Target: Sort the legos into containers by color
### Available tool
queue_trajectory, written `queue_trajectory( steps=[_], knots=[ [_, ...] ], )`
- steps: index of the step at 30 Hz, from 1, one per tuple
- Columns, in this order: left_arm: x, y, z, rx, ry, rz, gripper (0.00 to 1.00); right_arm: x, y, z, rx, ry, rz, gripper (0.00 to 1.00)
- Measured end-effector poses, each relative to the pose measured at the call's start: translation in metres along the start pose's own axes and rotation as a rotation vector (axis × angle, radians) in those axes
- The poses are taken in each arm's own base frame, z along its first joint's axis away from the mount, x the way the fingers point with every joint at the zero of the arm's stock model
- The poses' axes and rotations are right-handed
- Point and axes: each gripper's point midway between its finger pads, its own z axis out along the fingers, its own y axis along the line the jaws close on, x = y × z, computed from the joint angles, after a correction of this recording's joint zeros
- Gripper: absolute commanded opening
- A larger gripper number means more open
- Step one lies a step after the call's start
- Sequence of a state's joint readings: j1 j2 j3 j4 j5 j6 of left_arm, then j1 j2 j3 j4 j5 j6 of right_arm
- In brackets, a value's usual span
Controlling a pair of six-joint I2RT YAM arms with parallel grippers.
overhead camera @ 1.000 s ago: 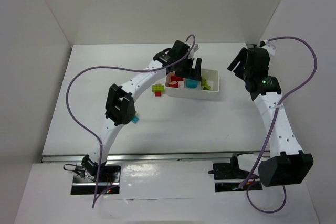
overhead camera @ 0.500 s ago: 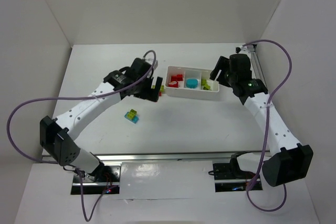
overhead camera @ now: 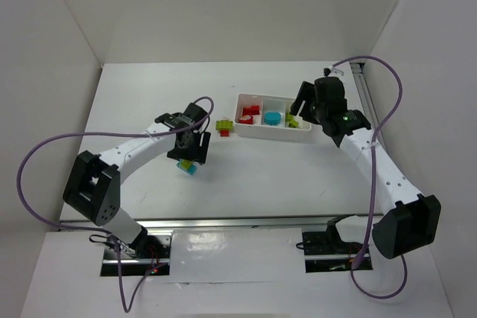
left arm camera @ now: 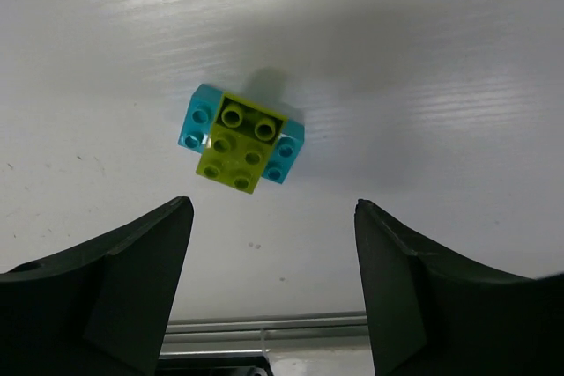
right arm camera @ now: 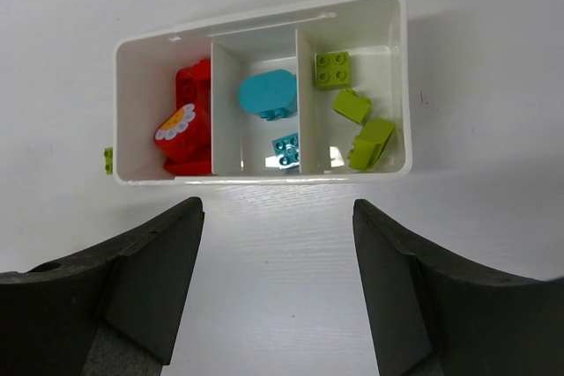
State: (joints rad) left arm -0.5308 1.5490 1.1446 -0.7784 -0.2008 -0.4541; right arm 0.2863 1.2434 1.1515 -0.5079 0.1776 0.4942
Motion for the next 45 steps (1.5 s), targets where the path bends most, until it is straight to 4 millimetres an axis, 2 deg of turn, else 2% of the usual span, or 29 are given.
queue_trajectory(
  steps=[5,10,15,19,21,24,34,35,38,39,40,42,45],
  knots=[
    [-0.003,0.013,0.017,-0.033,0.02,-0.043,0.76,0.003,0.002,0.002,0.001,0.008,-0.001,0.76],
    [-0.01,0.023,0.024,-0.047,0.007,-0.07,0.71,0.004,0.003,0.003,0.003,0.005,-0.001,0.76],
    [-0.006,0.023,0.036,-0.053,0.035,-0.068,0.7,0.004,0.005,0.005,0.007,0.004,-0.005,0.76],
    [-0.005,0.021,0.038,-0.04,0.042,-0.065,0.7,0.005,0.006,0.006,0.005,0.006,-0.008,0.76],
    [-0.005,0.02,0.039,-0.036,0.041,-0.066,0.63,0.005,0.006,0.006,0.005,0.006,-0.008,0.76],
    [-0.005,0.019,0.042,-0.032,0.045,-0.064,0.58,0.004,0.007,0.007,0.004,0.005,-0.008,0.76],
    [-0.003,0.018,0.047,-0.034,0.062,-0.046,0.58,0.005,0.007,0.009,0.007,0.008,-0.009,0.76],
    [-0.002,0.019,0.048,-0.034,0.063,-0.042,0.48,0.006,0.007,0.009,0.009,0.01,-0.01,0.76],
    [-0.003,0.019,0.048,-0.033,0.063,-0.035,0.3,0.006,0.007,0.01,0.011,0.013,-0.01,0.76],
    [-0.003,0.019,0.047,-0.034,0.064,-0.035,0.2,0.005,0.007,0.01,0.01,0.011,-0.01,0.76],
    [-0.003,0.018,0.046,-0.032,0.067,-0.036,0.16,0.003,0.008,0.01,0.008,0.007,-0.009,0.77],
    [-0.006,0.017,0.041,-0.028,0.07,-0.037,0.01,0.0,0.011,0.008,0.001,0.0,-0.007,0.77],
    [-0.027,0.005,0.019,0.034,0.047,-0.042,0.0,-0.004,0.018,0.006,-0.032,0.003,-0.014,0.77]
  ],
)
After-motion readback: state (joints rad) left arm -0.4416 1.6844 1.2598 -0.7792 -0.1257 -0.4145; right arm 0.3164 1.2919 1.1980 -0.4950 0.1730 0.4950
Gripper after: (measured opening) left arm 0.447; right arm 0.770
